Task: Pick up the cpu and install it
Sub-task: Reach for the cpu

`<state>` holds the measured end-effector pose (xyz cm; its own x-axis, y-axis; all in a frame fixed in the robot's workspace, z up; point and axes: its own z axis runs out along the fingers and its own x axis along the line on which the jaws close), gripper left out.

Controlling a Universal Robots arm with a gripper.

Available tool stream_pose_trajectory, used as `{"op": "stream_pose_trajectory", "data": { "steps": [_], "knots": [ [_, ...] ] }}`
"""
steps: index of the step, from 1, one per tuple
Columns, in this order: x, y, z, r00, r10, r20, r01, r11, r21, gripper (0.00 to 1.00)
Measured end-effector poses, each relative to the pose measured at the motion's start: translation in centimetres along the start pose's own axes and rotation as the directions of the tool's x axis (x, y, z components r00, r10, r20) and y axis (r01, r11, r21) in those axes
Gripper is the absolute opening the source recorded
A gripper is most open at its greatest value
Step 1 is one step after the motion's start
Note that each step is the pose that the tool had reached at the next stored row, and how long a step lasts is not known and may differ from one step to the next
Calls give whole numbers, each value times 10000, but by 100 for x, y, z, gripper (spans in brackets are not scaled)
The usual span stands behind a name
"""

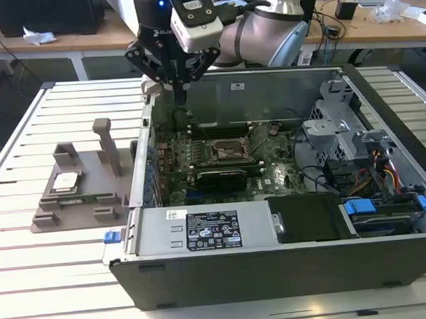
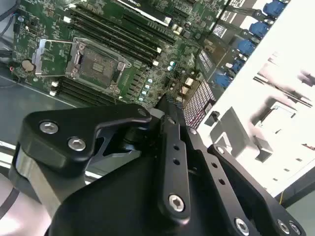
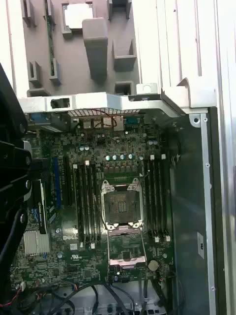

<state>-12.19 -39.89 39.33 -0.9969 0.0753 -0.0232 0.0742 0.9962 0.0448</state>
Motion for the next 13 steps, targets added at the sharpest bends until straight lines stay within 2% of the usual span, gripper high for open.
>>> {"op": "stream_pose_trajectory", "data": {
  "steps": [4, 6, 7, 10, 11, 13],
  "knots": [
    [194, -14, -5, 10000, -1, 2, 1, 10000, 17, 11],
    [254, -19, -6, 10000, 1, 3, -1, 10000, 16, 11],
    [315, -23, -8, 10000, -2, 2, 2, 10000, 17, 11],
    [589, -44, -15, 10000, 0, 3, 0, 10000, 16, 11],
    [643, -48, -16, 10000, -1, 3, 1, 10000, 17, 11],
    [674, -50, -17, 10000, -2, 3, 2, 10000, 16, 11]
  ]
}}
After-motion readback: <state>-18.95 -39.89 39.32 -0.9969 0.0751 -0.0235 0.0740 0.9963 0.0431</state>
